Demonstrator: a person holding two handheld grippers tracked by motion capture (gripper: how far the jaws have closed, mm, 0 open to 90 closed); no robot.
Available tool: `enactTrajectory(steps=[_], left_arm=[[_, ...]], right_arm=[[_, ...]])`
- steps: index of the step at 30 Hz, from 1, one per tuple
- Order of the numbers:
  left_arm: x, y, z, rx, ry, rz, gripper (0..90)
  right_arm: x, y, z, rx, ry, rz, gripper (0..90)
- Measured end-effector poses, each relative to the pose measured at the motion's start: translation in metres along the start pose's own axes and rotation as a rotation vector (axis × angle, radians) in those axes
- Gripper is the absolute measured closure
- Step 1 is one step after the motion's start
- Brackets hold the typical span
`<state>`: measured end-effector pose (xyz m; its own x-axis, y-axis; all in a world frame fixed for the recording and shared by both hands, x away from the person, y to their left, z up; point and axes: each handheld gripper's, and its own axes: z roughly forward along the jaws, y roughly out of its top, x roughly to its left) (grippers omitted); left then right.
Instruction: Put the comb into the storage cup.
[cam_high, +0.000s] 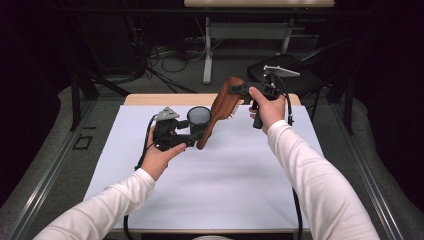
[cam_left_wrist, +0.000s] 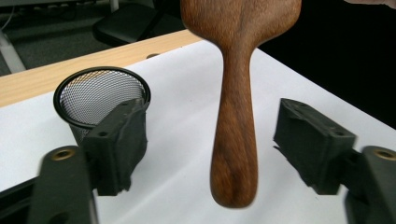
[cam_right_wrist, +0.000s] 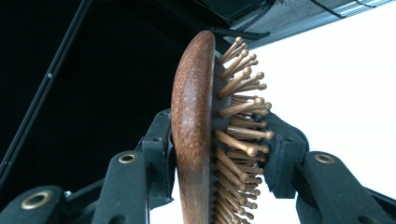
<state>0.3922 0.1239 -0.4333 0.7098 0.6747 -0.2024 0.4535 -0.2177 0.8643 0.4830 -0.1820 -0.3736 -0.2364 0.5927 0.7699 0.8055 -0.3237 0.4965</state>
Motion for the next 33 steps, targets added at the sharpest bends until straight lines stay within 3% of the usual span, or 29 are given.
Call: enactTrajectory(steps=[4, 10, 13, 17, 26, 33], left_arm=[[0.002, -0.001, -0.002, -0.004, 0.011, -0.016, 17.2], [0.006, -0.002, -0.005, 0.0, -0.012, -0.06, 10.8], [0.006, -0.002, -0.007, -0.002, -0.001, -0.063, 9.8], [0.007, -0.001, -0.014, -0.02, -0.012, -0.051, 0.3], [0.015, -0.001, -0.027, -0.047, 0.0, -0.065, 0.5], [0.018, -0.002, -0.027, -0.02, 0.022, -0.055, 0.5]], right_arm=[[0.001, 0.002, -0.001, -0.011, -0.002, -0.002, 52.4], [0.004, 0.005, -0.004, -0.022, -0.008, -0.01, 52.3], [0.006, 0.007, -0.006, -0.032, -0.016, -0.017, 52.3], [0.011, 0.01, -0.008, -0.049, -0.024, -0.02, 52.3], [0.017, 0.021, -0.013, -0.101, -0.039, -0.027, 52.3], [0.016, 0.026, -0.009, -0.113, -0.055, -0.026, 52.3]])
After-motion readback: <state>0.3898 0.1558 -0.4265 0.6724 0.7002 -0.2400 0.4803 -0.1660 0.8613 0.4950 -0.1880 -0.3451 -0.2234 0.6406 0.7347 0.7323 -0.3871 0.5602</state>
